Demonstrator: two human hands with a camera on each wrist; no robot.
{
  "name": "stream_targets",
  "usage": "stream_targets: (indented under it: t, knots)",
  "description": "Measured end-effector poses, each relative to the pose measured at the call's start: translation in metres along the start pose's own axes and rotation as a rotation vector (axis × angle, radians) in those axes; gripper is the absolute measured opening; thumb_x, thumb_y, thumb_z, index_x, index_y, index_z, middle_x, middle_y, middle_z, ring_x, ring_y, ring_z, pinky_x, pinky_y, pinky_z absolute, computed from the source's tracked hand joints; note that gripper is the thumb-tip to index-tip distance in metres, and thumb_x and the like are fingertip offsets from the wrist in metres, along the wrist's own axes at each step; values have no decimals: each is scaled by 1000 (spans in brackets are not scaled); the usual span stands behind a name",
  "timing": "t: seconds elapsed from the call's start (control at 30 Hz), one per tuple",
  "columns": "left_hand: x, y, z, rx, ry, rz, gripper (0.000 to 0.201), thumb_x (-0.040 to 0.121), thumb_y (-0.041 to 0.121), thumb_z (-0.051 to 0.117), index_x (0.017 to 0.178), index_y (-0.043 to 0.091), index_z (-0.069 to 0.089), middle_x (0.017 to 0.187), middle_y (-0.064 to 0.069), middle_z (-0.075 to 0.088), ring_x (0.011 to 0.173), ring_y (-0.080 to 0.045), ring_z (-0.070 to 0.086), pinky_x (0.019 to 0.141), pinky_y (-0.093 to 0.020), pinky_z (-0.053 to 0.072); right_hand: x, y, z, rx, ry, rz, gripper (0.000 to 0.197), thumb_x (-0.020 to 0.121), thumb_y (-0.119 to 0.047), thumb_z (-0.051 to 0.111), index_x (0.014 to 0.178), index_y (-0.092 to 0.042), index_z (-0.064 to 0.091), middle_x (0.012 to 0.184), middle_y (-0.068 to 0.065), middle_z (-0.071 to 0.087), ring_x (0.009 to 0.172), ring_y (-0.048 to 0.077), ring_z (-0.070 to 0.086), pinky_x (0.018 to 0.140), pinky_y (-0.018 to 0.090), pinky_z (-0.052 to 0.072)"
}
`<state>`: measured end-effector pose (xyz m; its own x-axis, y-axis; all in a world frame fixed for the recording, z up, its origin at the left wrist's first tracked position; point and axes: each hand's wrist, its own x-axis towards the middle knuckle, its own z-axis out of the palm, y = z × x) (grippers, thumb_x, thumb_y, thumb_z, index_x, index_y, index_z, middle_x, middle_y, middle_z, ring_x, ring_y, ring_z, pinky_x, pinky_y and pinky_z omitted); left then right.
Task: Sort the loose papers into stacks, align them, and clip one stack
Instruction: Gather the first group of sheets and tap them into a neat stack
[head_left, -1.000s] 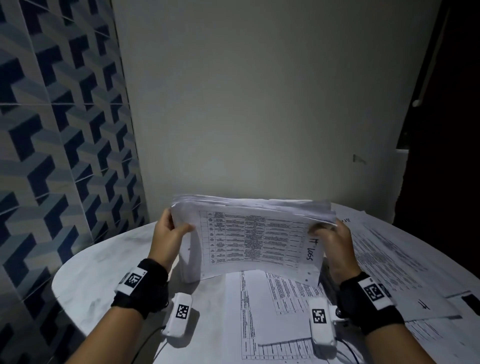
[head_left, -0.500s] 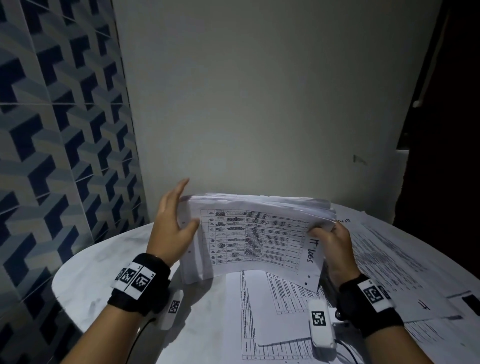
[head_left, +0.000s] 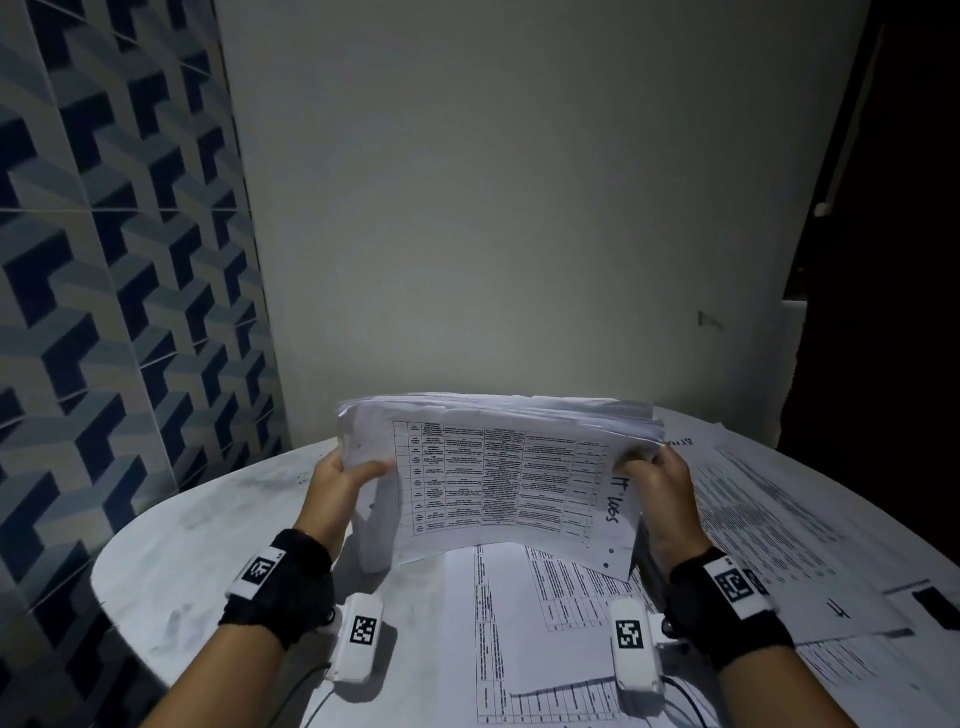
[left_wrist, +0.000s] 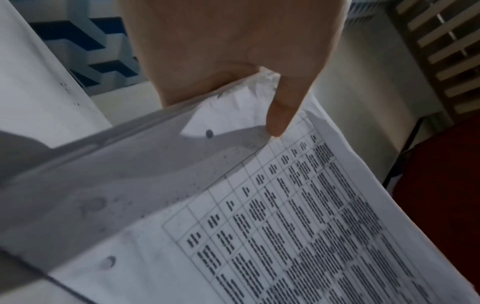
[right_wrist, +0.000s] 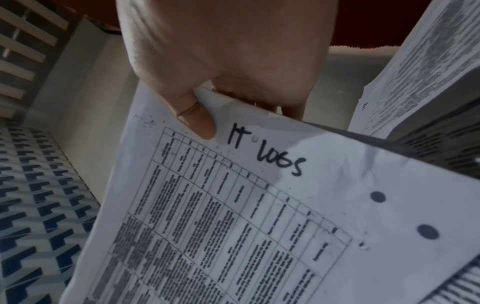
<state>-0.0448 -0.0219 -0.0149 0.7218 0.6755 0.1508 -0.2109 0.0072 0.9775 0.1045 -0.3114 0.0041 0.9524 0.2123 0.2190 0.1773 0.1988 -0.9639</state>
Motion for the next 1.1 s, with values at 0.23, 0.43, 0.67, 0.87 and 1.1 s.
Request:
stream_targets:
  t: [0.23,0.43,0.67,0.87,1.1]
  knots:
    - [-5,22,16,59,20,128,28,92,-3,66,113,16,66,103,0,75,97,-17,71,73,-26,57,-1,-14,9,2,-3,-130,33,93,6,54,102,-20,71,93,5,77,86,18,73,77,36,60]
    - [-5,9,7,121,37,88,38,86,-5,70,115,20,69,106,0,78,107,-27,70,95,-50,55,-3,-12,5,11,36,-172,44,88,0,69,123,-24,56,119,5,70,109,27,69,94,45,58]
    - [-6,12,5,118,31,84,36,83,-8,72,111,15,70,99,2,80,101,-22,73,88,-40,57,-5,-30,2,-579,-57,-556,72,90,-19,72,149,-45,40,135,-12,45,127,4,47,93,20,46]
    - [-3,8,1,108,42,68,35,82,-8,73,110,13,71,102,-2,80,102,-26,73,93,-45,56,-5,-32,-2,-801,75,-724,34,89,-26,73,121,-22,66,116,-2,54,109,16,53,76,20,48]
    - [-4,4,-1,69,41,54,34,84,-9,70,113,10,69,105,-4,80,105,-27,73,92,-43,56,-12,-29,-11,-570,18,-611,62,83,-2,73,137,-25,55,132,-6,50,118,6,51,96,20,46]
